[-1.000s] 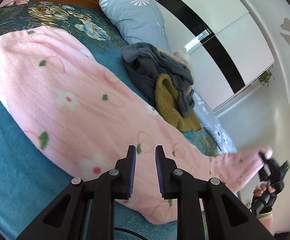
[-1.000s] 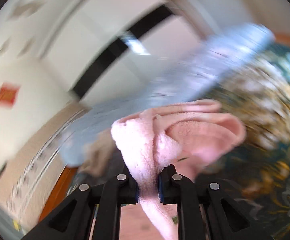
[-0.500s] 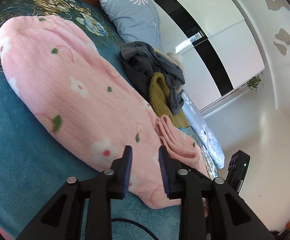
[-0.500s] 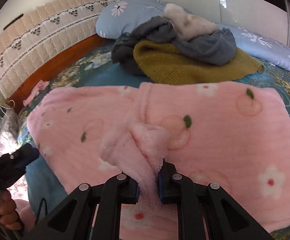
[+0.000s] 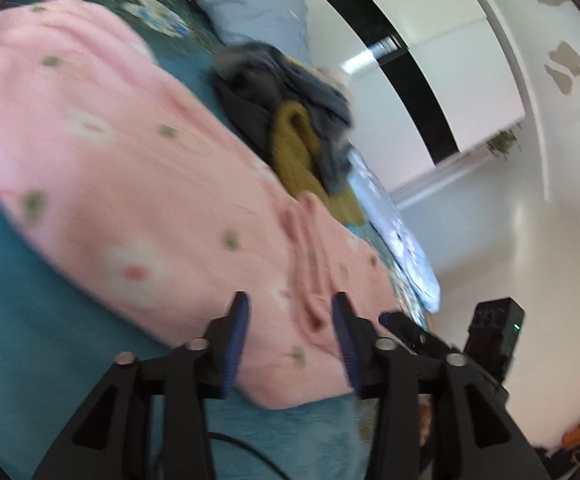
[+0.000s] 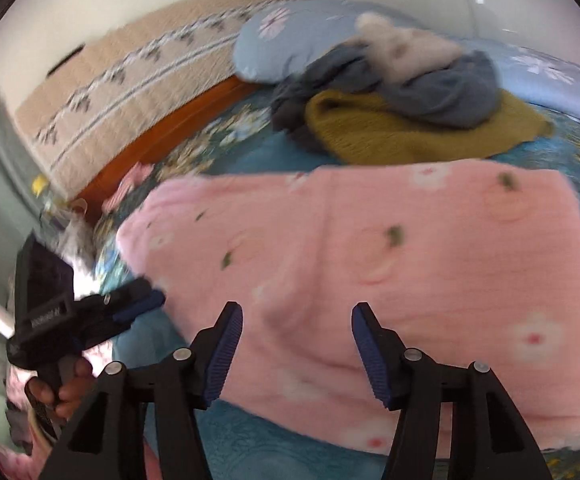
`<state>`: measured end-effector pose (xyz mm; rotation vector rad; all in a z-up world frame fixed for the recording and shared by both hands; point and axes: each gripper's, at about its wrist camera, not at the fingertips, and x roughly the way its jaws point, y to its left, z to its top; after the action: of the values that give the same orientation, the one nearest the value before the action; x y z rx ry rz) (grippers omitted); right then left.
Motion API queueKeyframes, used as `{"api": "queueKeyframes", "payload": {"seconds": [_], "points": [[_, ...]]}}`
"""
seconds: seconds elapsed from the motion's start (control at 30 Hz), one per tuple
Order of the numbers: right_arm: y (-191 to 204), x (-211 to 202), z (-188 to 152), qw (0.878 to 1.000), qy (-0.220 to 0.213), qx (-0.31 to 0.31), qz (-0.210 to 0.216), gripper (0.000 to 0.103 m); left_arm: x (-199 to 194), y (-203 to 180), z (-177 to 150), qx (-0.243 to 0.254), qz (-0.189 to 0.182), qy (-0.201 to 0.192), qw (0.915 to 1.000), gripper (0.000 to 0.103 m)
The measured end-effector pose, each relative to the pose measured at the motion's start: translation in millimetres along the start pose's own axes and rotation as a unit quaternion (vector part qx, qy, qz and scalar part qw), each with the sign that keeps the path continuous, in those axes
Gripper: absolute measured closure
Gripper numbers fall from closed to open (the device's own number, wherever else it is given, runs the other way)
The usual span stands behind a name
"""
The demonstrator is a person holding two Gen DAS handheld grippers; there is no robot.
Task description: Fold clothes
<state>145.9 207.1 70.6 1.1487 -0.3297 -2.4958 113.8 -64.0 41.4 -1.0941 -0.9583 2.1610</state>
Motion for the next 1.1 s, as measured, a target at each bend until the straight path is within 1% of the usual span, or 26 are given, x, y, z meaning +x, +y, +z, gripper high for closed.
{"api": "queueKeyframes", "payload": {"seconds": [0.03,0.1,0.17,0.2,0.27,0.3,0.37,0.4,0.43,0.47,0.53,0.57,0.6,0.63,0.67,0.7,0.77,0.83,0.9,0.97,1.03,1.1], "points": [[-14,-8,0,1.0,-0.012,0.012,-0.012,0.042,11,-8,-1,0.006,-0.007,0.012,0.9999,0.043],[-39,-21,-3,0.998,-0.035,0.037,-0.031,0.042,39,-22,-3,0.017,0.001,0.042,0.999,0.041],[-59,-27,-10,0.996,-0.056,0.069,-0.024,0.042,64,-29,-4,0.021,0.016,0.069,0.9972,0.041],[-69,-30,-14,0.994,-0.066,0.086,-0.02,0.042,75,-29,-5,0.013,0.027,0.083,0.9961,0.041],[-81,-29,-18,0.991,-0.07,0.112,-0.008,0.042,97,-30,-6,-0.002,0.047,0.109,0.993,0.041],[-84,-28,-19,0.991,-0.067,0.115,-0.004,0.042,103,-31,-6,-0.004,0.058,0.109,0.9923,0.041],[-84,-29,-18,0.991,-0.073,0.11,-0.004,0.042,107,-38,-6,0.009,0.073,0.099,0.9923,0.042],[-84,-29,-17,0.992,-0.075,0.105,-0.003,0.042,108,-42,-6,0.017,0.081,0.093,0.9922,0.055],[-83,-29,-17,0.992,-0.075,0.102,-0.003,0.042,110,-46,-6,0.026,0.09,0.087,0.9918,0.084],[-83,-29,-17,0.992,-0.074,0.1,-0.004,0.042,112,-50,-5,0.037,0.106,0.085,0.99,0.086],[-82,-29,-17,0.993,-0.074,0.096,-0.006,0.042,109,-59,-3,0.063,0.111,0.072,0.9892,0.089],[-81,-30,-18,0.992,-0.078,0.095,-0.006,0.042,102,-65,-2,0.083,0.105,0.054,0.9895,0.089],[-80,-33,-18,0.992,-0.084,0.094,-0.006,0.042,89,-75,-1,0.114,0.1,0.026,0.9881,0.089],[-80,-35,-18,0.992,-0.091,0.093,-0.007,0.042,80,-80,1,0.135,0.102,0.01,0.9855,0.089],[-79,-37,-19,0.991,-0.096,0.092,-0.008,0.042,74,-82,3,0.151,0.107,0.0,0.9828,0.088],[-80,-36,-19,0.991,-0.093,0.094,-0.011,0.042,69,-80,6,0.155,0.112,0.0,0.9815,0.088],[-82,-31,-20,0.992,-0.08,0.1,-0.017,0.042,72,-60,9,0.127,0.123,0.021,0.984,0.087],[-84,-20,-22,0.992,-0.053,0.106,-0.035,0.042,83,-31,9,0.077,0.132,0.055,0.9868,0.086],[-85,-11,-24,0.993,-0.032,0.107,-0.045,0.042,90,-12,2,0.045,0.122,0.067,0.9893,0.084],[-83,-7,-25,0.993,-0.023,0.1,-0.054,0.042,89,-9,1,0.047,0.115,0.06,0.9905,0.083],[-82,-3,-27,0.994,-0.014,0.092,-0.063,0.042,90,-10,1,0.054,0.115,0.062,0.99,0.082],[-82,2,-28,0.994,-0.006,0.085,-0.07,0.042,89,-8,-1,0.052,0.1,0.054,0.9921,0.082]]}}
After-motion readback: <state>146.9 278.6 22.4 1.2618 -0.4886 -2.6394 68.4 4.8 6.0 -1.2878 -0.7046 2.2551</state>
